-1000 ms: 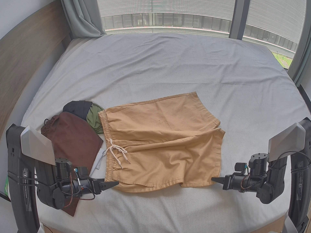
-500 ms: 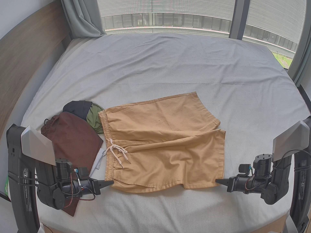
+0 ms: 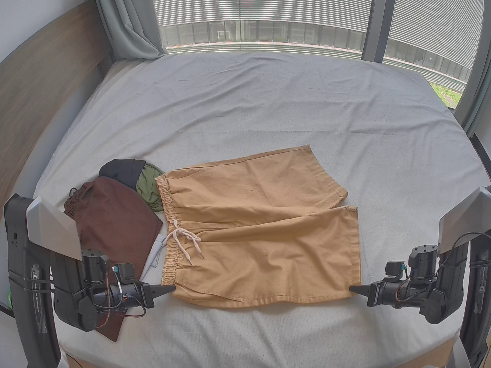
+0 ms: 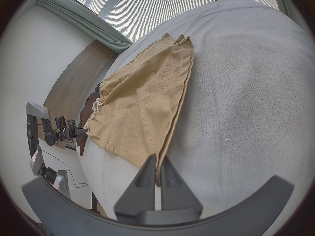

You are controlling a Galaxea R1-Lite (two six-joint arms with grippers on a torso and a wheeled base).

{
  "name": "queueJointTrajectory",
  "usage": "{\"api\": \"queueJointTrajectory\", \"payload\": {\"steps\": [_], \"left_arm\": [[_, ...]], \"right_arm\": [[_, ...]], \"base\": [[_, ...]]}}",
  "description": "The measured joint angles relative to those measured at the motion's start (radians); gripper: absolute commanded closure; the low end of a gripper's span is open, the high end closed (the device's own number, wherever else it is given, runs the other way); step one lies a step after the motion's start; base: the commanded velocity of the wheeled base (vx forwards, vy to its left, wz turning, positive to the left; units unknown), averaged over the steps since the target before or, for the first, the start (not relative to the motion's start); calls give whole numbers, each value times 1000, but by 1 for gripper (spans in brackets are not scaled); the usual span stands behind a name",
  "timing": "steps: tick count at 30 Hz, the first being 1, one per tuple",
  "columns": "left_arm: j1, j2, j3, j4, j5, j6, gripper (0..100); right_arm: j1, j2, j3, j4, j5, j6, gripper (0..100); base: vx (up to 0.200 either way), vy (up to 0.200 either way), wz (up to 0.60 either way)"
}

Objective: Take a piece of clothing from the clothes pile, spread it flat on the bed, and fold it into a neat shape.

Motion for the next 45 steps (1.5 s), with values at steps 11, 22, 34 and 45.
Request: {"api": "queueJointTrajectory", "payload": {"steps": [11,22,34,45], "left_arm": [[11,-36,58,0,-5,6,100],[56,-50,126,0,-68,106,100],[66,-47,177,0,-70,173,100],[66,-43,227,1,-97,234,100]], "right_arm": [[-13,-1,44,0,3,-52,100],[-10,8,58,0,4,-108,100],[-13,9,82,0,9,-150,100],[-11,2,111,0,11,-160,100]], "base": [[0,0,0],[0,0,0],[0,0,0],[0,0,0]]}}
